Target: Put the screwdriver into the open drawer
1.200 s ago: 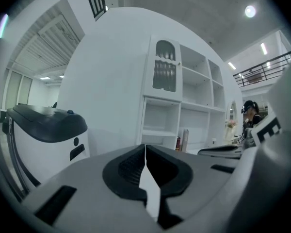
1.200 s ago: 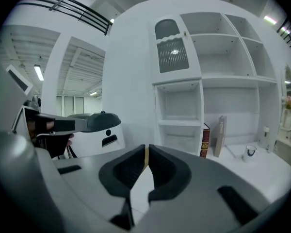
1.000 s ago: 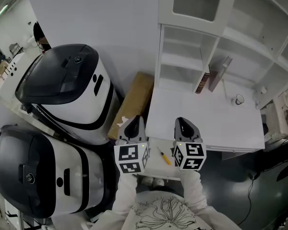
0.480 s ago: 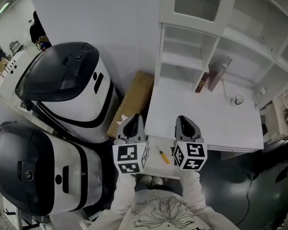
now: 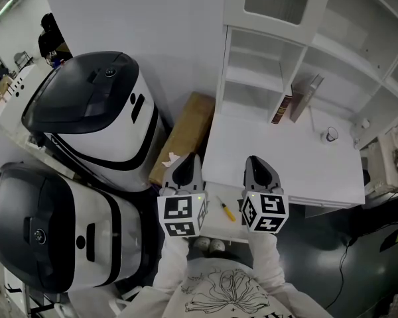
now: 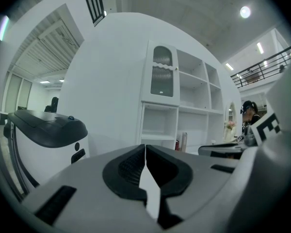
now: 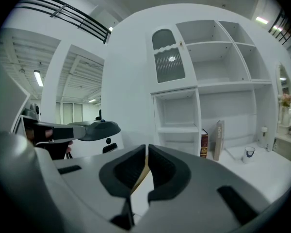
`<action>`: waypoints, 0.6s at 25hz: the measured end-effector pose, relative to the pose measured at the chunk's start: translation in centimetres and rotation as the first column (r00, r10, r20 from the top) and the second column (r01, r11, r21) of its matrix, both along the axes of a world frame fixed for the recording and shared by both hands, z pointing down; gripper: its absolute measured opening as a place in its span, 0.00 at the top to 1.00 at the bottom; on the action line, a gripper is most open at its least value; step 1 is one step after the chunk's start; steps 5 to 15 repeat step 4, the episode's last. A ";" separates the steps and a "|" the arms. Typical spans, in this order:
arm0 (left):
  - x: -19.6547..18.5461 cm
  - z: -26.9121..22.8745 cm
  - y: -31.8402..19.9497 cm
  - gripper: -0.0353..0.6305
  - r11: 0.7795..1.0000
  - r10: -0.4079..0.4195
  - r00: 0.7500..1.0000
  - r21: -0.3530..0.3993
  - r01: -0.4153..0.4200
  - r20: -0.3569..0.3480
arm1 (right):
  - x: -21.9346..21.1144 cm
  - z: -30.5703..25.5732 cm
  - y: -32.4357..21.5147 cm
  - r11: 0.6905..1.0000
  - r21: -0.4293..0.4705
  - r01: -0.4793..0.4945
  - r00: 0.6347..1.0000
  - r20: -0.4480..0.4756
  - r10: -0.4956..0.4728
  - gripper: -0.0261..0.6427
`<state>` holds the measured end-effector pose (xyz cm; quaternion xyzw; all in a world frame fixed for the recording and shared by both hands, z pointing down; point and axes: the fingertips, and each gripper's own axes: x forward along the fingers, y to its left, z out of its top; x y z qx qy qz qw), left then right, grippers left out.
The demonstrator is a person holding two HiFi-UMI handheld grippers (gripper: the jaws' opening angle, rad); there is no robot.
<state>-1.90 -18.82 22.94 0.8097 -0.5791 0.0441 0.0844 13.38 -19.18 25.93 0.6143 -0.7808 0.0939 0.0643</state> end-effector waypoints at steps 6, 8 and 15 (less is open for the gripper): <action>0.0 0.0 -0.1 0.93 1.000 0.002 1.000 0.002 -0.002 0.002 | -0.1 0.0 0.0 1.000 0.001 0.001 1.000 -0.004 -0.001 0.93; 0.0 0.0 -0.1 0.93 1.000 0.002 1.000 0.002 -0.002 0.002 | -0.1 0.0 0.0 1.000 0.001 0.001 1.000 -0.004 -0.001 0.93; 0.0 0.0 -0.1 0.93 1.000 0.002 1.000 0.002 -0.002 0.002 | -0.1 0.0 0.0 1.000 0.001 0.001 1.000 -0.004 -0.001 0.93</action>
